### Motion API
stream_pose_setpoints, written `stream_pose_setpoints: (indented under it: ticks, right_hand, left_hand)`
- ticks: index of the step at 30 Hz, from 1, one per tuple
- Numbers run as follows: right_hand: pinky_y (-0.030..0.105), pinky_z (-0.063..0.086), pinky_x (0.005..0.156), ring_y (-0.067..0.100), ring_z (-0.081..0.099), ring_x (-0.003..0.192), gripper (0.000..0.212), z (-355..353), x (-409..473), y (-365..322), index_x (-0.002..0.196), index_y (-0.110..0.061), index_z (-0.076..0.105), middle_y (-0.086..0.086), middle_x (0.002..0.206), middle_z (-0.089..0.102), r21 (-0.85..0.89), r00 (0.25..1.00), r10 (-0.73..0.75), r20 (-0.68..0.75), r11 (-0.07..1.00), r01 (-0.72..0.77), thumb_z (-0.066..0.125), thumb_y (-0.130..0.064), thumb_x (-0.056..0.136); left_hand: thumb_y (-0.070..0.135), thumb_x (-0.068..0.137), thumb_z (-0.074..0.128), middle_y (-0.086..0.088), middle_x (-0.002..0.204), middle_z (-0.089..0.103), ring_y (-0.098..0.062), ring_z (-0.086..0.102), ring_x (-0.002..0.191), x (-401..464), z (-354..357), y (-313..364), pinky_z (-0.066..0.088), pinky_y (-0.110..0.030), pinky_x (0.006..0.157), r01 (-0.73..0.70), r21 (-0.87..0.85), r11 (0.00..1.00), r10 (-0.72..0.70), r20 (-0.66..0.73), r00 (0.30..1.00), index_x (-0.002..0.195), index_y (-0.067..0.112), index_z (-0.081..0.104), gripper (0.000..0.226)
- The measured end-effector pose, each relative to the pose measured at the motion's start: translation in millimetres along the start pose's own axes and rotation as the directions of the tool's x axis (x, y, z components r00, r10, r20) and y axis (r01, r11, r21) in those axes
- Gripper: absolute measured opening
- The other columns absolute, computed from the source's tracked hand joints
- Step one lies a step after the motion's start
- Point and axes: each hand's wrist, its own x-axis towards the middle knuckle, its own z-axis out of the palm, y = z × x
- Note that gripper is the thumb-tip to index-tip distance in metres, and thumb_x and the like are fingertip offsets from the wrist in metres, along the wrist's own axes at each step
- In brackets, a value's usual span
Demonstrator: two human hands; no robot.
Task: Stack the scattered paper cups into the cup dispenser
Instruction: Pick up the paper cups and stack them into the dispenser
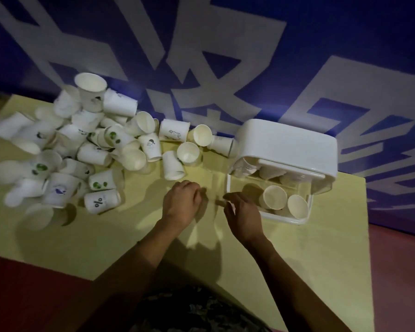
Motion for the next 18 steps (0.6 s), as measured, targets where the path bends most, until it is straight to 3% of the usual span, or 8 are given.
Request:
stream_pose_setpoints:
  ticks: [6, 10, 14, 18]
  right_hand:
    - [0.021, 0.041, 0.074, 0.02, 0.065, 0.089, 0.02, 56, 24, -64, 0.107, -0.011, 0.071, 0.005, 0.103, 0.071, 0.157, 0.985, 0.116, 0.127, 0.978, -0.136, 0.06, -0.012, 0.09]
    - [0.024, 0.047, 0.08, 0.017, 0.065, 0.095, 0.021, 92, 40, -94, 0.108, -0.013, 0.071, 0.001, 0.104, 0.072, 0.224, 0.934, 0.276, 0.228, 0.918, -0.326, 0.058, -0.016, 0.092]
    - [0.041, 0.056, 0.085, 0.023, 0.066, 0.095, 0.016, 119, 58, -118, 0.097, -0.017, 0.071, 0.002, 0.097, 0.071, 0.452, 0.801, 0.517, 0.302, 0.662, -0.598, 0.056, -0.015, 0.092]
    - [0.039, 0.055, 0.082, 0.026, 0.066, 0.095, 0.013, 136, 82, -133, 0.098, -0.008, 0.067, 0.011, 0.1, 0.07, 0.638, 0.635, 0.648, 0.421, 0.286, -0.715, 0.058, -0.015, 0.092]
  left_hand:
    - [0.021, 0.089, 0.057, -0.007, 0.108, 0.066, -0.027, 0.059, 0.1, -8, -49, -99, 0.047, -0.035, 0.077, 0.265, -0.031, 0.964, -0.266, -0.086, 0.96, 0.111, 0.016, 0.066, 0.024]
    - [0.016, 0.088, 0.058, -0.013, 0.115, 0.063, -0.031, 0.057, 0.108, -20, -72, -159, 0.047, -0.039, 0.085, 0.405, -0.078, 0.911, -0.412, -0.161, 0.897, 0.113, 0.01, 0.065, 0.027]
    - [0.021, 0.088, 0.06, -0.015, 0.126, 0.053, -0.031, 0.047, 0.12, -31, -79, -205, 0.043, -0.04, 0.095, 0.482, -0.023, 0.876, -0.479, -0.161, 0.863, 0.119, 0.009, 0.059, 0.033]
    - [0.026, 0.09, 0.058, -0.015, 0.13, 0.05, -0.032, 0.043, 0.123, -29, -75, -231, 0.038, -0.041, 0.1, 0.546, -0.063, 0.835, -0.549, -0.048, 0.834, 0.124, 0.01, 0.054, 0.038]
